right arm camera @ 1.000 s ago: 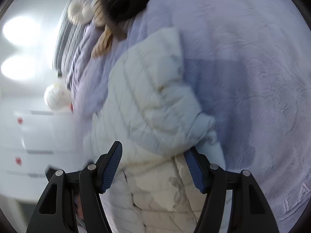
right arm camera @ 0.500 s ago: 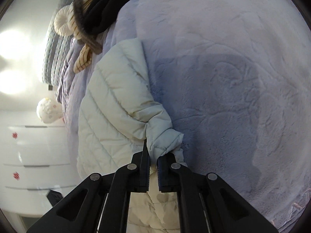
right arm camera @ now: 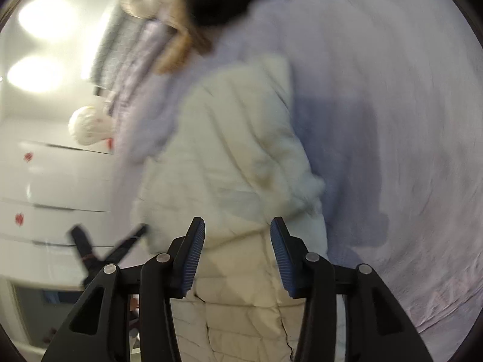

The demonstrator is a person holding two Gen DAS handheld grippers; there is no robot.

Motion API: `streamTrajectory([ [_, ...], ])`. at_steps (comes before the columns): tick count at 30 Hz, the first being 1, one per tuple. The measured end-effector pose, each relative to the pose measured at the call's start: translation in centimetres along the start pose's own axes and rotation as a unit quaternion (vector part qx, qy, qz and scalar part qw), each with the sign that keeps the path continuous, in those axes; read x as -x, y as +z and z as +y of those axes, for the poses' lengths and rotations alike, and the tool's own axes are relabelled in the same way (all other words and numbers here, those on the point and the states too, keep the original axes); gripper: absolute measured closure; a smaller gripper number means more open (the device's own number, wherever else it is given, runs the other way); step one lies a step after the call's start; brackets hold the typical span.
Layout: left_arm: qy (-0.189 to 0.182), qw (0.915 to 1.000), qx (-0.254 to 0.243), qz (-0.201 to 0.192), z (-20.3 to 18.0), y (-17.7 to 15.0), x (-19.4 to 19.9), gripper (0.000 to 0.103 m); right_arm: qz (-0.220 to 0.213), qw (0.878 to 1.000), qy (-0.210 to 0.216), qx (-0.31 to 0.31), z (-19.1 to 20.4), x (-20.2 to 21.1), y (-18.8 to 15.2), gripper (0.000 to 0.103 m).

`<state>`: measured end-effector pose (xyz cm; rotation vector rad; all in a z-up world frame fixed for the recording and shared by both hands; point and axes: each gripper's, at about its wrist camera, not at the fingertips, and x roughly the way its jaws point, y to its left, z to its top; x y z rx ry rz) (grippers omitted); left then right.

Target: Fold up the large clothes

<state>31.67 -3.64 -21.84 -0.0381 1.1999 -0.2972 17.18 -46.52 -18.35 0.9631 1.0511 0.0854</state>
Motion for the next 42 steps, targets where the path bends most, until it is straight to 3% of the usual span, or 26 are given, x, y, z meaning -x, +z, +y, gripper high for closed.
streamTrajectory([
  [2, 0.001, 1.0, 0.005, 0.004, 0.3, -0.4, -0.4, 0.094, -0.037, 0.999, -0.004, 0.009, 0.0, 1.2, 1.4, 0.054],
  [4, 0.002, 1.0, 0.008, 0.004, 0.6, -0.5, -0.5, 0.094, -0.054, 0.998, 0.005, -0.026, -1.6, 1.1, 3.4, 0.054],
  [9, 0.013, 0.9999, 0.003, 0.007, 0.5, -0.4, -0.7, 0.094, -0.037, 0.992, 0.045, -0.115, -5.5, -3.5, 7.4, 0.054],
  [10, 0.014, 0.9999, 0.005, 0.008, 0.5, -0.4, -0.9, 0.094, -0.026, 0.99, 0.059, -0.126, -5.6, -4.5, 7.9, 0.058],
  [11, 0.016, 0.9998, 0.006, 0.008, 0.3, -0.4, -1.0, 0.094, -0.017, 0.99, 0.066, -0.125, -5.4, -5.3, 8.2, 0.083],
  [12, 0.017, 0.9998, 0.007, 0.008, 0.3, -0.5, -1.3, 0.094, -0.016, 0.993, 0.054, -0.106, -4.5, -5.9, 8.4, 0.088],
  [15, 0.014, 0.9998, 0.011, 0.009, 0.3, -0.7, -1.8, 0.094, -0.014, 0.999, -0.034, -0.027, -3.0, -7.3, 8.9, 0.091],
  [17, 0.014, 0.9998, 0.011, 0.007, 0.2, -0.9, -2.0, 0.094, -0.008, 0.998, -0.062, 0.0, -2.9, -8.1, 8.8, 0.091],
  [22, 0.015, 0.9998, 0.01, 0.006, 0.3, -0.9, -2.0, 0.094, -0.019, 0.997, -0.077, 0.016, -3.1, -8.5, 8.0, 0.09],
  [25, 0.018, 0.9998, 0.004, 0.006, 0.2, -1.0, -1.9, 0.094, -0.03, 0.995, -0.093, 0.009, -2.5, -7.1, 7.6, 0.089],
  [29, 0.015, 0.9998, 0.008, 0.006, 0.2, -0.9, -1.8, 0.094, -0.07, 0.985, -0.148, 0.056, -0.1, -3.5, 6.1, 0.09],
  [31, 0.014, 0.9998, 0.011, 0.006, 0.2, -0.8, -1.7, 0.094, -0.075, 0.985, -0.14, 0.068, 0.7, -2.2, 5.1, 0.09],
  [35, 0.014, 0.9998, 0.011, 0.004, 0.2, -0.8, -1.3, 0.094, -0.045, 0.985, -0.132, 0.097, 1.9, -2.0, 2.5, 0.09],
  [42, 0.002, 0.9998, 0.016, -0.015, 0.3, -0.7, 1.8, 0.094, -0.032, 0.989, -0.124, 0.078, 2.0, -1.6, 0.5, 0.09],
])
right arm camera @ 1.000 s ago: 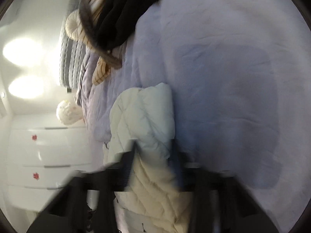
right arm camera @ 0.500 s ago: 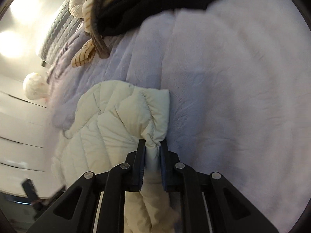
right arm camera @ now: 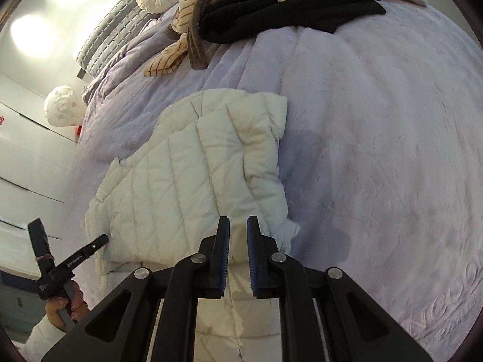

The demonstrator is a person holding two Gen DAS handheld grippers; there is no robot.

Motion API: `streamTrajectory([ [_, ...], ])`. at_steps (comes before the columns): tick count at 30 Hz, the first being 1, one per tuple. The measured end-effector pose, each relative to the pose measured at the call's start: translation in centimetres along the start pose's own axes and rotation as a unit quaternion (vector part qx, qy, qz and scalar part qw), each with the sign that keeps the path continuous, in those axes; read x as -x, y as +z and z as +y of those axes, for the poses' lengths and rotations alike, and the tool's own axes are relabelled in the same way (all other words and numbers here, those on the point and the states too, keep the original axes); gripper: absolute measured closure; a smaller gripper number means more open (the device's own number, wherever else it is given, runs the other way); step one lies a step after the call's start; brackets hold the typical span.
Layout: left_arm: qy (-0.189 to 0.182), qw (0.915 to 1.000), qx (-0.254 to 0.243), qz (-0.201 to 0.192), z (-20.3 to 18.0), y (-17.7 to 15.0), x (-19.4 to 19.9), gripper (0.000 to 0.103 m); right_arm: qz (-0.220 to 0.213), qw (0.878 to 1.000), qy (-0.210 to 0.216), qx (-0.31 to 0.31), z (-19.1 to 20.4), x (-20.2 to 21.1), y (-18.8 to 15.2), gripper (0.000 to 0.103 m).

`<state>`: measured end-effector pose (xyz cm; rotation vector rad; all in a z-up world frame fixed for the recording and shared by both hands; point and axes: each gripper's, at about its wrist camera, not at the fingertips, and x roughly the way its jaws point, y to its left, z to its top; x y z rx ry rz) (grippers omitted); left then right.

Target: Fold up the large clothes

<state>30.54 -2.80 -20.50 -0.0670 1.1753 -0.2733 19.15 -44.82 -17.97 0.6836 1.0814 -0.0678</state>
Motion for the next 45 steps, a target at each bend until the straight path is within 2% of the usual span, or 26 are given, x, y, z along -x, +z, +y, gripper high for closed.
streamTrajectory([
  [3, 0.001, 1.0, -0.002, -0.01, -0.1, 0.1, 1.5, 0.094, 0.004, 1.0, 0.001, 0.002, 0.4, 0.6, -0.7, 0.09],
  [6, 0.012, 0.9999, -0.001, -0.004, -0.2, -0.3, 2.6, 0.094, 0.012, 1.0, 0.002, 0.003, 1.0, 1.2, -1.3, 0.09],
  [16, 0.041, 0.9989, -0.013, 0.017, 0.0, -4.2, 6.0, 0.093, 0.046, 0.999, -0.005, 0.011, 3.5, 3.1, -4.6, 0.09],
  [17, 0.039, 0.9989, -0.013, 0.021, 0.1, -4.6, 6.3, 0.088, 0.048, 0.999, -0.004, 0.012, 3.8, 3.2, -4.9, 0.09],
  [19, 0.04, 0.9988, -0.003, 0.029, 0.5, -5.6, 7.2, 0.0, 0.052, 0.999, -0.003, 0.014, 4.3, 3.7, -5.6, 0.09],
  [21, 0.045, 0.9989, -0.002, 0.015, 0.6, -6.4, 8.6, 0.001, 0.057, 0.998, -0.001, 0.018, 4.9, 4.3, -6.3, 0.089],
  [24, 0.046, 0.9984, -0.02, 0.027, 0.3, -7.5, 9.9, 0.001, 0.062, 0.998, -0.002, 0.025, 5.6, 5.1, -7.2, 0.089],
  [30, 0.052, 0.9978, -0.023, 0.035, 0.3, -9.4, 12.3, 0.001, 0.076, 0.996, -0.008, 0.035, 7.0, 6.7, -8.8, 0.088],
  [31, 0.052, 0.9978, -0.023, 0.035, 0.4, -9.6, 12.7, 0.001, 0.077, 0.996, -0.009, 0.037, 7.3, 7.0, -9.0, 0.076],
  [32, 0.053, 0.9978, -0.022, 0.033, 0.5, -10.0, 13.2, 0.001, 0.077, 0.996, -0.01, 0.039, 7.5, 7.4, -9.3, 0.048],
  [34, 0.057, 0.9976, -0.021, 0.034, 0.8, -10.6, 13.9, 0.001, 0.07, 0.997, -0.008, 0.041, 7.9, 8.3, -9.7, 0.016],
  [38, 0.058, 0.9973, -0.019, 0.04, 1.4, -11.9, 14.9, 0.001, 0.062, 0.997, -0.01, 0.043, 8.5, 9.9, -10.8, 0.013],
  [39, 0.059, 0.9971, -0.021, 0.042, 1.6, -12.4, 15.1, 0.001, 0.059, 0.997, -0.012, 0.044, 8.6, 10.2, -11.0, 0.01],
  [40, 0.06, 0.997, -0.022, 0.043, 1.6, -12.6, 15.2, 0.001, 0.058, 0.997, -0.015, 0.046, 8.7, 10.5, -11.2, 0.001],
  [45, 0.075, 0.9952, -0.018, 0.06, 2.6, -14.5, 15.5, 0.001, 0.072, 0.997, -0.014, 0.038, 9.0, 11.1, -12.7, 0.0],
])
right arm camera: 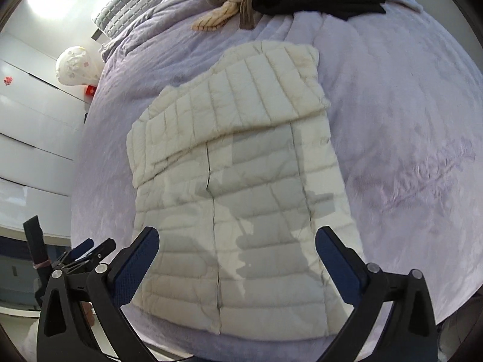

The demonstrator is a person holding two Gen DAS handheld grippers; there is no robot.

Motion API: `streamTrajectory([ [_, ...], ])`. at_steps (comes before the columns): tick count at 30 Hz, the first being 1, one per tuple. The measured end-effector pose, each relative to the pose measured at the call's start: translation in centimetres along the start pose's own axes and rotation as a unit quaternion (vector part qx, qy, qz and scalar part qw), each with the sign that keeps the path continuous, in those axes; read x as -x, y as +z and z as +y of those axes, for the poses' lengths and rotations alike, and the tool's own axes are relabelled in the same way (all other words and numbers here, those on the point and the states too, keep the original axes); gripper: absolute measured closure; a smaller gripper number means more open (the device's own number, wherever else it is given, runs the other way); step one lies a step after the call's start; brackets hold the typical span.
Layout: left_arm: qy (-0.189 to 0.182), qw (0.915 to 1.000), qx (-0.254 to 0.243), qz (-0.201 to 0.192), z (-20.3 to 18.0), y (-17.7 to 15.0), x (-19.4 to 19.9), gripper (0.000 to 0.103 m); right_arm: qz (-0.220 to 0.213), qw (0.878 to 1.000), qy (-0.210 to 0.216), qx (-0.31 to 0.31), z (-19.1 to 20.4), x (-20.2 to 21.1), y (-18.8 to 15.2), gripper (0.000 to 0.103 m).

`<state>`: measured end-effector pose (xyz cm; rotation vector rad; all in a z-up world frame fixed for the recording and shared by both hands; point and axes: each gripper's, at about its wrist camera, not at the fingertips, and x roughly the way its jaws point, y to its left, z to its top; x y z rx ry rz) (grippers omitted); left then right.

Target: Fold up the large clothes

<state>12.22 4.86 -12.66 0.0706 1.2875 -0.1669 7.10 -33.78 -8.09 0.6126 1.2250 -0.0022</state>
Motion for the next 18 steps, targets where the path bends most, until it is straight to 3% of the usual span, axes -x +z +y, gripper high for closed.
streamTrajectory([
  [6, 0.011, 0.9999, 0.005, 0.01, 1.4, -1.8, -0.4, 0.001, 0.023, 0.999, 0.018, -0.032, -0.9, -0.4, -1.4, 0.0],
  [9, -0.004, 0.9996, 0.006, 0.029, 2.5, -2.9, -0.9, 0.001, 0.028, 0.998, 0.016, -0.057, -1.9, -0.5, -2.0, 0.0],
  [13, 0.003, 0.9992, 0.01, 0.037, 4.2, -4.4, -1.4, 0.001, 0.033, 0.996, 0.007, -0.086, -3.4, -0.5, -2.7, 0.0],
  [18, 0.007, 0.9973, 0.026, 0.068, 6.5, -6.4, -2.7, 0.001, 0.054, 0.983, 0.026, -0.175, -7.2, -1.3, -3.7, 0.0],
])
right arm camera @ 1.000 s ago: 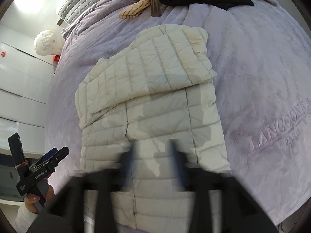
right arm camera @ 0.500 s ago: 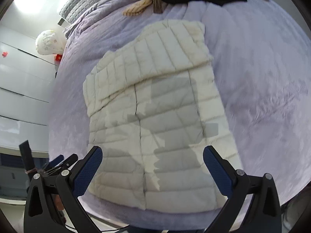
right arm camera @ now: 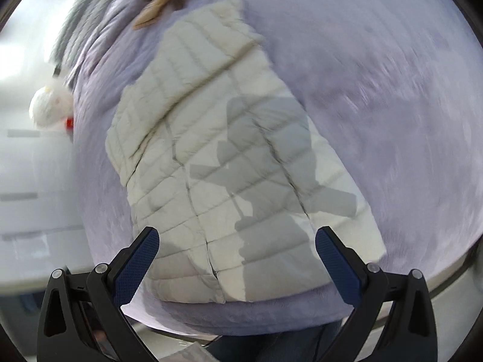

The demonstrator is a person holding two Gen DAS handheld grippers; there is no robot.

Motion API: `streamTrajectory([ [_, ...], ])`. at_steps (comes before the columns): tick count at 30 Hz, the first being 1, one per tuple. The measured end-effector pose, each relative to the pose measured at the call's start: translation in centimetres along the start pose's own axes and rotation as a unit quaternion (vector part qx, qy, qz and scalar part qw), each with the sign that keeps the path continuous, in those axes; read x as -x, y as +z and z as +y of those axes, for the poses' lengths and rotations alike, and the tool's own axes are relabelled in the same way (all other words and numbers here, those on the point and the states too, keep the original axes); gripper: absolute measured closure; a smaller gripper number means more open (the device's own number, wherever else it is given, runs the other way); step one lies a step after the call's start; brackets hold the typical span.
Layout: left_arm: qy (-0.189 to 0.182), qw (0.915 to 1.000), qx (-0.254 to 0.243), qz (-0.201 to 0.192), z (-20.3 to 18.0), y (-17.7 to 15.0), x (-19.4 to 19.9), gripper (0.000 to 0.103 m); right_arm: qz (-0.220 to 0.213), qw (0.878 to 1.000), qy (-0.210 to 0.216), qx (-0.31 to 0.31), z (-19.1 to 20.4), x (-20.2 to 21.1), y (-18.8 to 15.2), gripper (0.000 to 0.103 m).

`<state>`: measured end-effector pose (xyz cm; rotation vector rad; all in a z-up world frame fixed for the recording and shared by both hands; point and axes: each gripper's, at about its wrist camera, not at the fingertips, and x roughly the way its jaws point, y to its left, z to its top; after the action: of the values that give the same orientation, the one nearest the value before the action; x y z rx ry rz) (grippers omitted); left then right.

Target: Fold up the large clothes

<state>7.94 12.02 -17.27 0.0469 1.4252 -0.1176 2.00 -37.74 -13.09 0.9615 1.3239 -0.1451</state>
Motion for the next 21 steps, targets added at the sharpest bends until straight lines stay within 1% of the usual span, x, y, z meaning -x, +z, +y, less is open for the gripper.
streamTrajectory([
  [4, -0.027, 0.9994, -0.001, 0.023, 0.7, -1.2, -1.3, 0.001, 0.005, 0.998, 0.017, -0.056, -2.4, -0.2, -0.7, 0.0],
  [9, -0.075, 0.9957, 0.009, 0.054, 1.1, -2.5, -3.2, 0.001, 0.012, 0.995, 0.003, -0.095, -4.5, -0.5, -2.2, 0.0],
  [10, -0.079, 0.9952, 0.011, 0.057, 1.2, -2.7, -3.5, 0.001, 0.013, 0.995, 0.001, -0.102, -4.8, -0.6, -2.5, 0.0],
  [16, -0.098, 0.9934, 0.009, 0.059, 1.6, -3.0, -3.5, 0.001, 0.019, 0.991, -0.002, -0.132, -6.5, -1.8, -3.7, 0.0],
  [19, -0.121, 0.9905, 0.017, 0.063, 2.1, -2.8, -3.7, 0.001, 0.017, 0.989, 0.011, -0.143, -6.9, -2.5, -4.2, 0.0],
  [21, -0.13, 0.9888, 0.014, 0.072, 2.1, -2.4, -4.2, 0.001, 0.014, 0.988, 0.027, -0.152, -7.1, -3.0, -4.5, 0.001],
])
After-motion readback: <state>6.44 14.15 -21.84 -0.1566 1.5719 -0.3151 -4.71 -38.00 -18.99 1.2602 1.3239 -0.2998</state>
